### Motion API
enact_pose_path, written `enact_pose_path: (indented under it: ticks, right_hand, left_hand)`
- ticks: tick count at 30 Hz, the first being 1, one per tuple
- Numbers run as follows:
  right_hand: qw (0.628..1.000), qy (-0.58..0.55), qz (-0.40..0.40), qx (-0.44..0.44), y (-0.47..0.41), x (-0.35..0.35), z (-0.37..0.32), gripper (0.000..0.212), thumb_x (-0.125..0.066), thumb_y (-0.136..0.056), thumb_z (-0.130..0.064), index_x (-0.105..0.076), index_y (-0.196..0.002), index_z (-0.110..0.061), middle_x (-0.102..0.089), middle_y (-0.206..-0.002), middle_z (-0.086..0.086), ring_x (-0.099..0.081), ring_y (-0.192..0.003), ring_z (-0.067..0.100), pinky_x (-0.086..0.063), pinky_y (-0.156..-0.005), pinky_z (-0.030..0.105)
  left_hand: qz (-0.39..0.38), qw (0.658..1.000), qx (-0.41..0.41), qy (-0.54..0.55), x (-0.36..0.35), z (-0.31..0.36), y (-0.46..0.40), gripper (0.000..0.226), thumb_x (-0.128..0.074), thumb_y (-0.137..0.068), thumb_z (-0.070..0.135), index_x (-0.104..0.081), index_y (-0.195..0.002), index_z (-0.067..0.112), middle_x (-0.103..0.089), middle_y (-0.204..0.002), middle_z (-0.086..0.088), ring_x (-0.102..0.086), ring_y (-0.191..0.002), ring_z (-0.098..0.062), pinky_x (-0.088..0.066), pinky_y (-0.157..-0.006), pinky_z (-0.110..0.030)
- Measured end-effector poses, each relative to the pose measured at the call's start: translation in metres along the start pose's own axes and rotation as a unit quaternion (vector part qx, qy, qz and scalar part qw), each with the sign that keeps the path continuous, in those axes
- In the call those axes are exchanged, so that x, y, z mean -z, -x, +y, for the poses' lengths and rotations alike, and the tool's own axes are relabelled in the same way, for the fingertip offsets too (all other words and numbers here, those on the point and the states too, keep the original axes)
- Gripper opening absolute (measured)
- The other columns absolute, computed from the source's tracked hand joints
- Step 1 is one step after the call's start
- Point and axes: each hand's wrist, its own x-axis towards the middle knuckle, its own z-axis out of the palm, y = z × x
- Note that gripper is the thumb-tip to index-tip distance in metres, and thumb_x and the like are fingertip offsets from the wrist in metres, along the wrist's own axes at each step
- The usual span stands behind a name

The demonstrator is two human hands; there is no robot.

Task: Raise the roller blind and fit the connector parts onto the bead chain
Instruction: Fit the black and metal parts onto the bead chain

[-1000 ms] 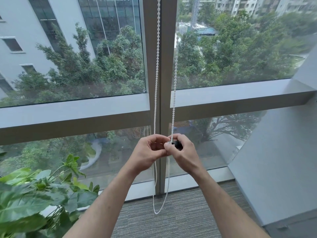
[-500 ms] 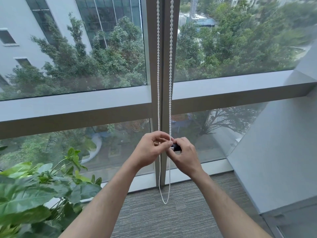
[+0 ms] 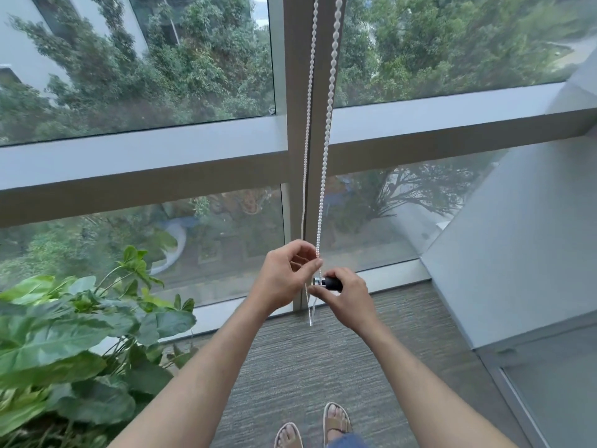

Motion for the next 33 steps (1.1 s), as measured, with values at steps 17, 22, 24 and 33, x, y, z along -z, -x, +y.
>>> enact_pose_path:
  ticks: [17, 22, 24, 33]
  right_hand:
    - [0.992, 0.022, -0.087, -0.085, 0.034, -0.048, 0.082, 0.029, -0.077, -0.082, -0.034, -0.068, -0.103, -0.017, -0.069, -0.092, -0.001, -0.058, -0.082, 0.014, -0.039, -0.07, 0.027]
    - [0.989, 0.021, -0.11, -0.099, 0.035, -0.065, 0.127, 0.03, -0.073, -0.087, -0.027, -0.067, -0.113, -0.015, -0.069, -0.105, 0.0, -0.06, -0.093, 0.015, -0.037, -0.071, 0.017]
    - [0.987, 0.027, -0.123, -0.101, 0.035, -0.074, 0.144, 0.031, -0.074, -0.087, -0.025, -0.067, -0.115, -0.013, -0.07, -0.107, 0.004, -0.057, -0.093, 0.013, -0.036, -0.075, 0.023]
    - [0.98, 0.035, -0.146, -0.133, 0.04, -0.103, 0.217, 0.028, -0.073, -0.087, -0.024, -0.067, -0.113, -0.014, -0.067, -0.107, 0.004, -0.058, -0.098, 0.022, -0.042, -0.081, 0.032]
  left_hand:
    - [-0.032, 0.995, 0.089, -0.029, -0.041, -0.076, 0.029, 0.004, -0.074, -0.086, 0.012, -0.073, -0.086, 0.016, -0.074, -0.078, 0.0, -0.067, -0.072, -0.013, -0.052, -0.068, -0.02]
    - [-0.03, 0.993, 0.11, -0.041, -0.06, -0.094, 0.032, 0.002, -0.075, -0.086, 0.013, -0.073, -0.086, 0.015, -0.072, -0.077, 0.003, -0.061, -0.068, -0.005, -0.046, -0.067, -0.014]
    - [-0.021, 0.992, 0.111, -0.047, -0.066, -0.105, 0.031, 0.003, -0.075, -0.086, 0.014, -0.072, -0.085, 0.015, -0.072, -0.077, 0.002, -0.061, -0.068, -0.008, -0.047, -0.066, -0.014]
    - [-0.026, 0.992, 0.112, -0.05, -0.114, -0.169, 0.03, 0.005, -0.075, -0.086, 0.012, -0.073, -0.085, 0.016, -0.073, -0.079, 0.004, -0.065, -0.074, -0.007, -0.051, -0.071, -0.017]
